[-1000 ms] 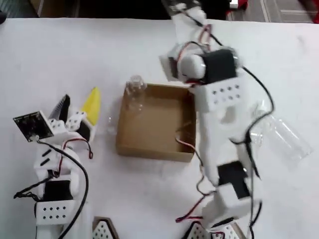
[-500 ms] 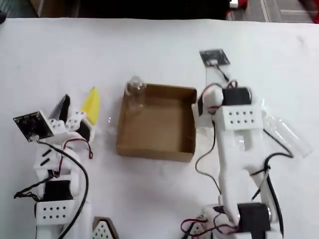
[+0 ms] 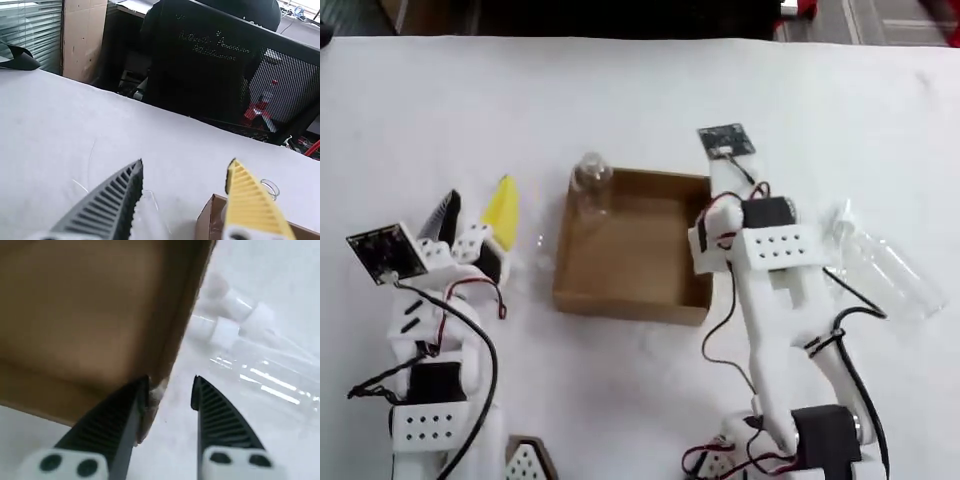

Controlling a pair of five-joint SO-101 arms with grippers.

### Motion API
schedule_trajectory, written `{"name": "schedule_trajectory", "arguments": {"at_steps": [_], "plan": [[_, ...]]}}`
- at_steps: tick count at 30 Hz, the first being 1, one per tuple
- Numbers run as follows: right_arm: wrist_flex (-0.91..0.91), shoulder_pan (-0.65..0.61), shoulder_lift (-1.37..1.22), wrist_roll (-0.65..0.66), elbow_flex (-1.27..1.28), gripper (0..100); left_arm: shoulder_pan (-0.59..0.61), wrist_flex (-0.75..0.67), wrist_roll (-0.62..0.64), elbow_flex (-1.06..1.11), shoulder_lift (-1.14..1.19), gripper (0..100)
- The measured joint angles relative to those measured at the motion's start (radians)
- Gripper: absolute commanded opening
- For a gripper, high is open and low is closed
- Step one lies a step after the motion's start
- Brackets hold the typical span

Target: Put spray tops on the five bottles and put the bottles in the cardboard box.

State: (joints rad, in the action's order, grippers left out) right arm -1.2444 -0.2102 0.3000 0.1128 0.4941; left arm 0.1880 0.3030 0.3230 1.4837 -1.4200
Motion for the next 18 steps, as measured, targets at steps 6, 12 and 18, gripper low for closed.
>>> {"name": "schedule_trajectory", "arguments": {"at_steps": [6, 12, 18], "plan": [[0.008, -0.044, 0.006, 0.000, 0.000, 12.3, 0.000, 0.000, 0.000, 0.000, 0.000, 25], [0.072, 0.008, -0.081, 0.000, 0.014, 12.3, 0.000, 0.000, 0.000, 0.000, 0.000, 25], [0.104, 0.017, -0.153, 0.015, 0.017, 10.1, 0.000, 0.000, 0.000, 0.000, 0.000, 25]]}}
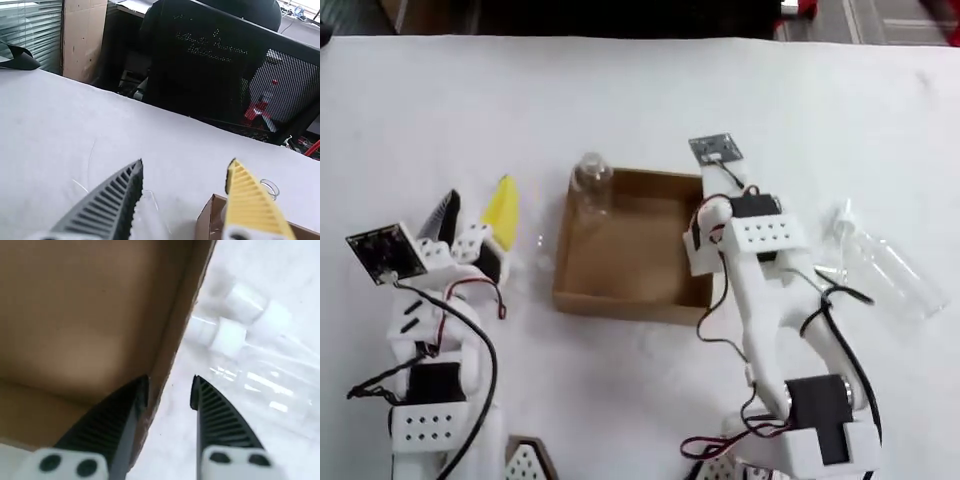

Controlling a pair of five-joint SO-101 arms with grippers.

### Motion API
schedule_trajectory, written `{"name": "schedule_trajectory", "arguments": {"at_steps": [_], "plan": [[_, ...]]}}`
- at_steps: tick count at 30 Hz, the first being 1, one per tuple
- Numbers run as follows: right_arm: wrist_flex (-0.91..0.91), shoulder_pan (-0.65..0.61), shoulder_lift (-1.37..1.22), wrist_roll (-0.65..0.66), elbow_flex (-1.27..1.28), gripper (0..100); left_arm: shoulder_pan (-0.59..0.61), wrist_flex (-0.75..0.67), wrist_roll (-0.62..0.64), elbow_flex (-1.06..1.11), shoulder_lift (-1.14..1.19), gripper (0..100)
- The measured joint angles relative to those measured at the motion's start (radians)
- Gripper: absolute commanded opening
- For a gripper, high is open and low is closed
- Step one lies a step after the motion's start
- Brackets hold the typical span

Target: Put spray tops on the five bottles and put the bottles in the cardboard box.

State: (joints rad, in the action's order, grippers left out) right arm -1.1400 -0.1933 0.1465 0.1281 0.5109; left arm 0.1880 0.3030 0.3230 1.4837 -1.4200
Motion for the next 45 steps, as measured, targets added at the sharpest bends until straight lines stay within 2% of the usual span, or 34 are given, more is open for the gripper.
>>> {"name": "schedule_trajectory", "arguments": {"at_steps": [5, 16, 20, 33, 45], "plan": [[0.028, 0.002, -0.008, 0.048, 0.003, 1.5, 0.000, 0.000, 0.000, 0.000, 0.000, 25], [0.028, 0.008, -0.009, 0.103, 0.025, 1.7, 0.000, 0.000, 0.000, 0.000, 0.000, 25], [0.028, 0.009, -0.009, 0.207, 0.025, 1.7, 0.000, 0.000, -0.009, 0.000, 0.000, 25], [0.029, 0.009, -0.009, 0.428, 0.025, 1.7, 0.000, 0.000, -0.014, 0.000, 0.000, 25], [0.035, 0.009, -0.009, 0.580, 0.025, 1.9, 0.000, 0.000, -0.014, 0.000, 0.000, 25]]}}
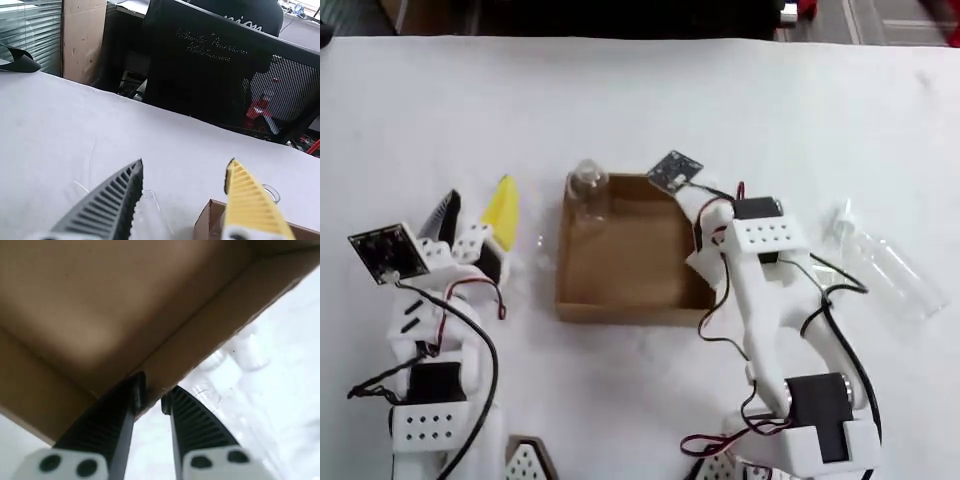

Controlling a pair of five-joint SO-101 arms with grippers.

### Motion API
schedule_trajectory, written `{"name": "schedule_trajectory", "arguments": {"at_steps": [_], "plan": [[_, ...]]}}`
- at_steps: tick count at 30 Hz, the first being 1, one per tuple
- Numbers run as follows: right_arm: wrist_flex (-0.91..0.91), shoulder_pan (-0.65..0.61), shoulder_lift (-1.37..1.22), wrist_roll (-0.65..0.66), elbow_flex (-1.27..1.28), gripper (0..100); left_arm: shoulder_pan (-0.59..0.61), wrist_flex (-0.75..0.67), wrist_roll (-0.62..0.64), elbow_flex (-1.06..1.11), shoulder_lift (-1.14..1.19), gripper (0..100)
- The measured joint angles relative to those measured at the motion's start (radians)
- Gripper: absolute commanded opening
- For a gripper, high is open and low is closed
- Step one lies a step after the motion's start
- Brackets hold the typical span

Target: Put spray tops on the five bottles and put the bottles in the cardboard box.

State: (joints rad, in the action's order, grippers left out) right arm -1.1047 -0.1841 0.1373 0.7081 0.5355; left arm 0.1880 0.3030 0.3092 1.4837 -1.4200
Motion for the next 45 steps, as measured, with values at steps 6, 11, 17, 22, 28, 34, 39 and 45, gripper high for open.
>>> {"name": "schedule_trajectory", "arguments": {"at_steps": [6, 11, 17, 22, 28, 34, 39, 45], "plan": [[0.002, 0.000, 0.000, 0.012, 0.002, 2.0, 0.000, 0.000, 0.000, 0.000, 0.000, 25], [0.002, 0.000, 0.000, 0.012, 0.002, 2.2, 0.000, 0.000, 0.000, 0.000, 0.000, 25], [0.002, 0.002, 0.000, 0.012, 0.002, 6.4, 0.000, 0.000, 0.000, 0.000, 0.000, 25], [-0.008, -0.002, 0.000, -0.025, 0.005, 17.6, 0.000, 0.000, 0.000, 0.000, 0.000, 25], [-0.008, -0.002, 0.002, -0.069, 0.014, 20.0, 0.000, 0.000, 0.000, 0.000, 0.000, 25], [-0.186, -0.002, 0.028, -0.078, -0.114, 19.9, 0.000, 0.000, 0.000, 0.000, 0.000, 25], [-0.348, -0.002, 0.098, -0.078, -0.262, 19.8, 0.000, 0.000, 0.000, 0.000, 0.000, 25], [-0.384, 0.074, 0.161, -0.158, -0.313, 18.7, 0.000, 0.000, 0.000, 0.000, 0.000, 25]]}}
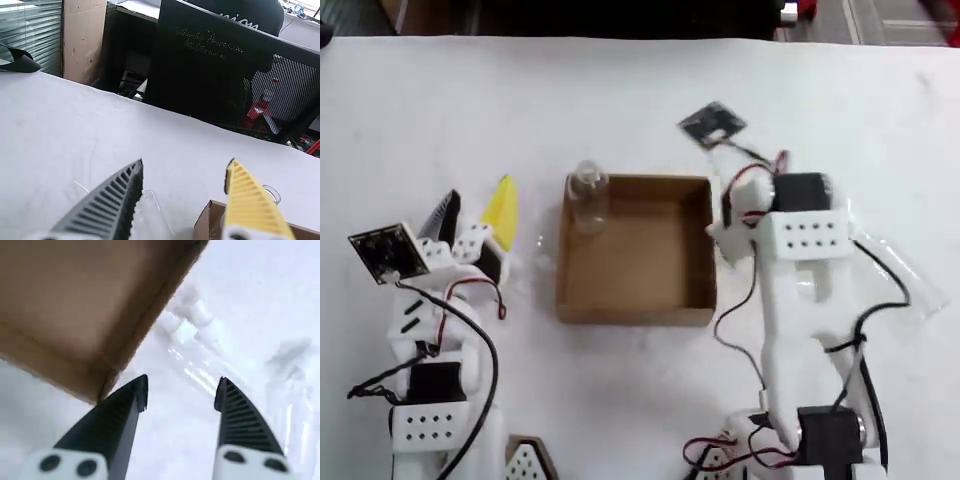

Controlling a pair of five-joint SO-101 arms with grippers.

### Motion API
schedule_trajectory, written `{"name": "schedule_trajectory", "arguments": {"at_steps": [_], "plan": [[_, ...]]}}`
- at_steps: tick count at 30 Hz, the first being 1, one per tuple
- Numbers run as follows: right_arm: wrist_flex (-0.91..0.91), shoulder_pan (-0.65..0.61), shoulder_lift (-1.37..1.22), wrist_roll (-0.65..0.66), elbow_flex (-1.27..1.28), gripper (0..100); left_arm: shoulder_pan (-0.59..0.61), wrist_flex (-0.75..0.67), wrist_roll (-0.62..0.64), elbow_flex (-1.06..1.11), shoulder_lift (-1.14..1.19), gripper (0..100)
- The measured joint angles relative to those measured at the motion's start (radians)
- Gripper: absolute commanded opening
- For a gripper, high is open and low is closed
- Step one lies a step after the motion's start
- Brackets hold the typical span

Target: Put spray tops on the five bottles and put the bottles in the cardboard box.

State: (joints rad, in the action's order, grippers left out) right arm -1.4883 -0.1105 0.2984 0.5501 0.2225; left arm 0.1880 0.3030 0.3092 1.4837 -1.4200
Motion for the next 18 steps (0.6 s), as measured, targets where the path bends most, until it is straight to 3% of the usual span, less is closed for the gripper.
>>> {"name": "schedule_trajectory", "arguments": {"at_steps": [9, 13, 18], "plan": [[0.407, 0.305, 0.000, -0.416, 0.245, 10.1, 0.000, 0.000, 0.000, 0.000, 0.000, 25], [0.585, 0.327, -0.002, -0.460, 0.388, 9.9, -0.026, 0.000, -0.003, 0.000, 0.000, 25], [0.680, 0.328, -0.002, -0.465, 0.459, 9.9, -0.037, 0.000, -0.003, 0.000, 0.000, 25]]}}
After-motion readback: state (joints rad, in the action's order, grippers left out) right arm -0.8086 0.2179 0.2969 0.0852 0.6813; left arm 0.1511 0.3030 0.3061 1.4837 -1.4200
